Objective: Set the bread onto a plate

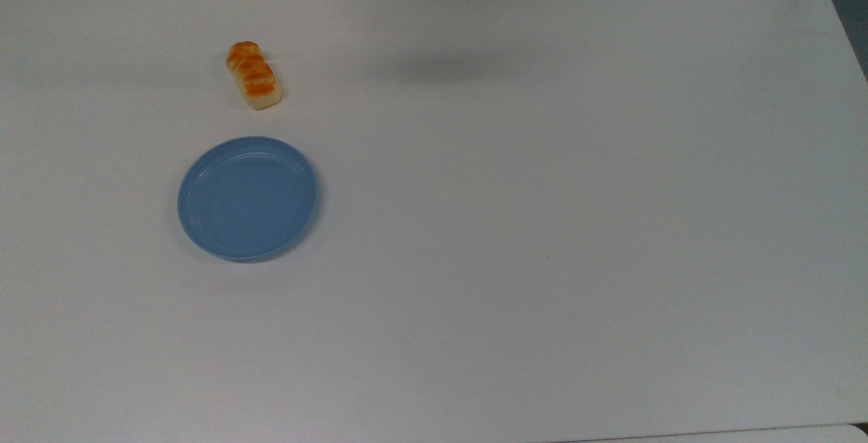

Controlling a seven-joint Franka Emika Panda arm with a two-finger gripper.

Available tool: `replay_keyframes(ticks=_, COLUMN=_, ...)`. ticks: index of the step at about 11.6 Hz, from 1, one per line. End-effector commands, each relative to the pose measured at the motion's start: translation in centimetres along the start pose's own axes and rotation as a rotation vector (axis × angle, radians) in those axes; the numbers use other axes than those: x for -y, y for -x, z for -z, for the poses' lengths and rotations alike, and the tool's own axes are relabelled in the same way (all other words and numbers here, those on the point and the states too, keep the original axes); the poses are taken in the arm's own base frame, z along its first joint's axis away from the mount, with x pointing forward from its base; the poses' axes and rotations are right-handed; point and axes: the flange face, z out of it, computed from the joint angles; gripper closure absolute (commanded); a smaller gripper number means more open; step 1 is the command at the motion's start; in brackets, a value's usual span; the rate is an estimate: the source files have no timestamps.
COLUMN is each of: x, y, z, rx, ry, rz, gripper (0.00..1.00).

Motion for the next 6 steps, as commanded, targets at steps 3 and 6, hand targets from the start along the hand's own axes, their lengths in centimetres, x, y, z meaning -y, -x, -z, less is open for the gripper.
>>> replay_keyframes(ticks=3, x=-6.0, y=1.2, z=-0.5, rx=-0.010, ry=0.007, rz=0.222, gripper=0.00)
replay_keyframes(ticks=6, x=-11.5, y=1.9, z=-6.2, rx=0.017, ry=0.001, rz=0.291, gripper=0.00)
